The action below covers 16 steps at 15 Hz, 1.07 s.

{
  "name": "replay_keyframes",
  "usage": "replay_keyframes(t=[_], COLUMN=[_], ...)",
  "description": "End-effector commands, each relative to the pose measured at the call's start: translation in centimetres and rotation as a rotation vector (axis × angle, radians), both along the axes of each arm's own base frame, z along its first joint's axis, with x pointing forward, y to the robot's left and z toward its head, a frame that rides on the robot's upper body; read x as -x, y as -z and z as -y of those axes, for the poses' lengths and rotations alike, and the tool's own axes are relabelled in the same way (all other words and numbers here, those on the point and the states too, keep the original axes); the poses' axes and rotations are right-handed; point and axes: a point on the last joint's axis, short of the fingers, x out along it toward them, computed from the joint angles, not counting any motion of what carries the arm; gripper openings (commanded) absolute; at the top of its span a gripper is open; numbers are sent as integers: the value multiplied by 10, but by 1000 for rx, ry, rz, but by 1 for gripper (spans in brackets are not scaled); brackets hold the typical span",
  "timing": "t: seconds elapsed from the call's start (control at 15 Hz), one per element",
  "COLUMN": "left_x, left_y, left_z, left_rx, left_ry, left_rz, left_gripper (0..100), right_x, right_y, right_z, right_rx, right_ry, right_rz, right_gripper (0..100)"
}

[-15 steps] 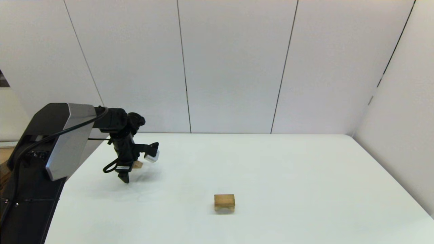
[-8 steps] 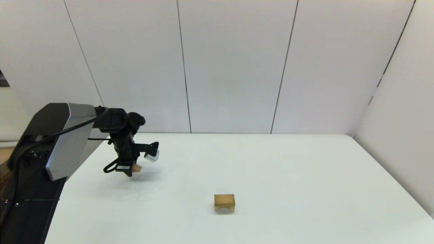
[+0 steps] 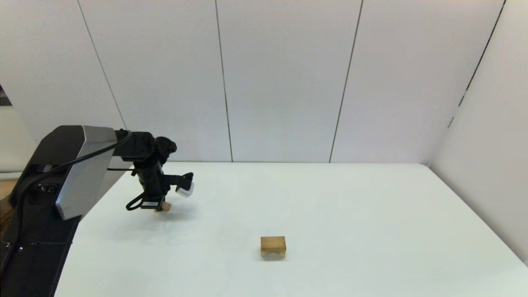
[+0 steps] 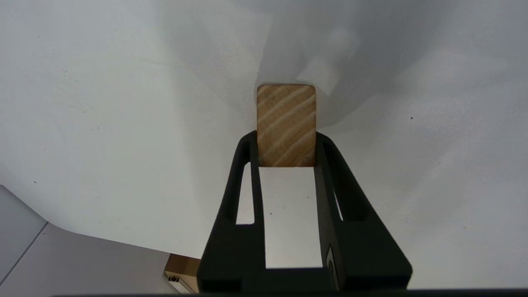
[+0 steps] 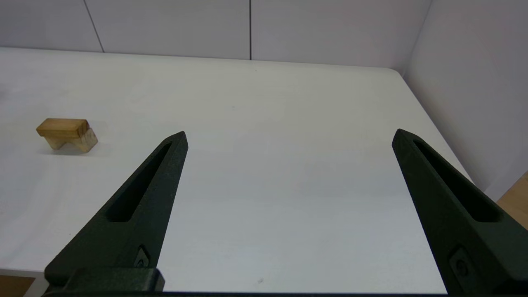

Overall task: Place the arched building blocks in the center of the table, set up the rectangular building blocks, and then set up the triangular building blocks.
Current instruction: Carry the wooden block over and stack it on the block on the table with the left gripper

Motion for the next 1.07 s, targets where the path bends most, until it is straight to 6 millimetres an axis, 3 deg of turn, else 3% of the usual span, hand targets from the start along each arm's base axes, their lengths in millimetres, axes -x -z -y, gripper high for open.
replay_keyframes(t=[0.07, 0.27, 0.33, 0.6, 0.8, 1.07], left_x=[3, 13, 17, 51, 84, 126], left_y=[-26, -70, -80, -153, -183, -200], left_z=[6, 20, 24, 61, 92, 137], left_rx=[59, 283, 306, 331, 343, 357], left_ry=[32, 124, 141, 256, 341, 468], left_rz=[48, 131, 145, 266, 249, 193], left_gripper=[0, 0, 0, 0, 0, 0], right_x=[0, 0, 0, 0, 0, 0], right_y=[0, 0, 0, 0, 0, 0], right_z=[0, 0, 0, 0, 0, 0], right_rx=[1, 1, 1, 1, 1, 1], right_ry=[-1, -1, -1, -1, -1, -1], right_rz=[-1, -1, -1, -1, -1, -1], right_gripper=[100, 100, 100, 100, 100, 100])
